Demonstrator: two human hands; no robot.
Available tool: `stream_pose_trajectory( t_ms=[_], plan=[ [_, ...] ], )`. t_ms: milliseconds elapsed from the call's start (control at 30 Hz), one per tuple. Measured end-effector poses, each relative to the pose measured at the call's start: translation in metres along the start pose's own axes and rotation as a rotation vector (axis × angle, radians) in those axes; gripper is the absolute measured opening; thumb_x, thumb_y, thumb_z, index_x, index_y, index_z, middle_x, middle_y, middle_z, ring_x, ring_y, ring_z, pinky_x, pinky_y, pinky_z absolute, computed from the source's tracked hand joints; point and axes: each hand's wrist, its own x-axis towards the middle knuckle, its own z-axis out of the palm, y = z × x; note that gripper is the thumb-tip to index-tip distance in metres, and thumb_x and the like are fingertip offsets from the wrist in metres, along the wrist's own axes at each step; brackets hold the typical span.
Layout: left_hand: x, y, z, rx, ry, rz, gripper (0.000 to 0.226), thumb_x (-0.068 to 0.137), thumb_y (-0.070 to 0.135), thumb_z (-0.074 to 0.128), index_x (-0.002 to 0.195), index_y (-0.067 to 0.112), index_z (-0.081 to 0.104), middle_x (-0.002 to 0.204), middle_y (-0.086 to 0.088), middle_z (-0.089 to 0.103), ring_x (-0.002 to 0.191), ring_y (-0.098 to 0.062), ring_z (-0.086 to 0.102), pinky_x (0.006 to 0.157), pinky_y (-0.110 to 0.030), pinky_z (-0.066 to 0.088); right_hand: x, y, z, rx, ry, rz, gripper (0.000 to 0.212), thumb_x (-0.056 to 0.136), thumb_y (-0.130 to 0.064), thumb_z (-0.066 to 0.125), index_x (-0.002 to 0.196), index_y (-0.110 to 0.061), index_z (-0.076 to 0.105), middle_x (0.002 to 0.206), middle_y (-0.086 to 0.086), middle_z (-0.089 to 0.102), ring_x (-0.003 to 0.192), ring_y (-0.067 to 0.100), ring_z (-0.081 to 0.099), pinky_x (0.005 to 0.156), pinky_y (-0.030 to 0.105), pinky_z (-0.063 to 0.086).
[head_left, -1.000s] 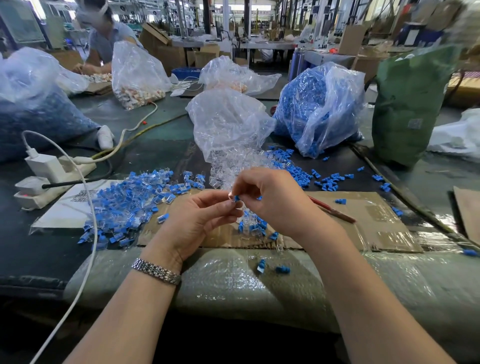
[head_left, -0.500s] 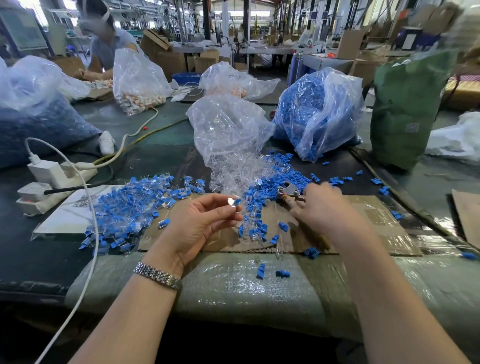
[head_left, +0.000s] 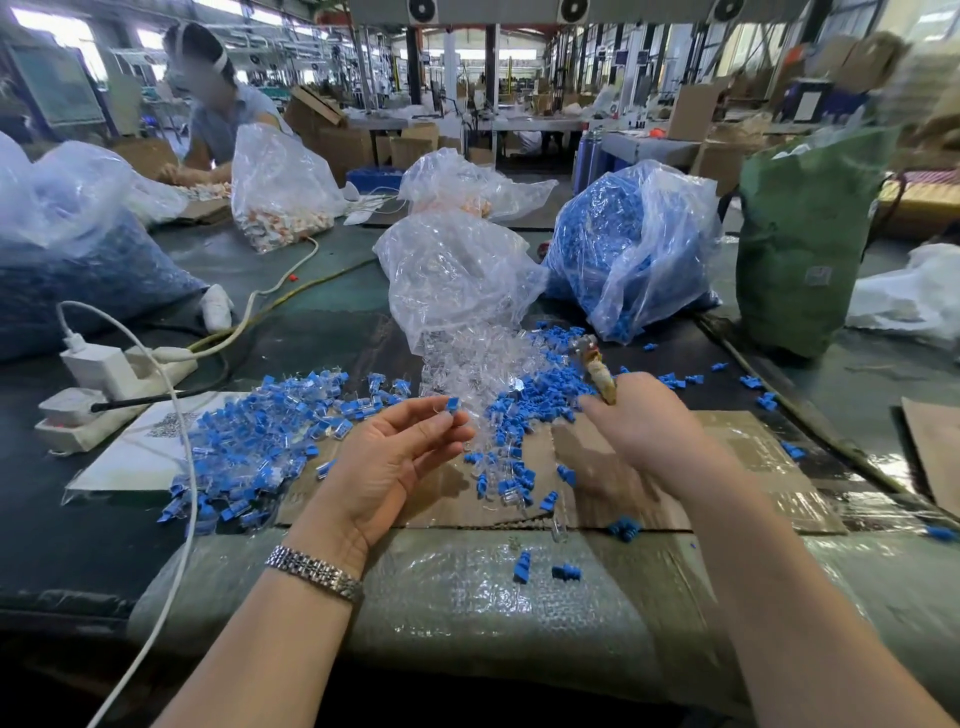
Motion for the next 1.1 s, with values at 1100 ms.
stream_pose_trajectory(
  t_ms=[1100],
  plan=[
    [0.006,-0.006,0.0,0.14,0.007,0.15,0.027,0.069,0.018,0.083,0.096,0.016,0.082,0.105,-0.013,0.077,0.099,-0.022,0.074,0.083,-0.028,0.06,-0.035,-0.048,0.015,0.009,-0.433,-0.234,0.071,0.095,-0.067,0.045,0.093,0.0,0.068,0.076,0.014,0.072,0.063,0.022,0.064,0.076,0.04,0.057]
  ],
)
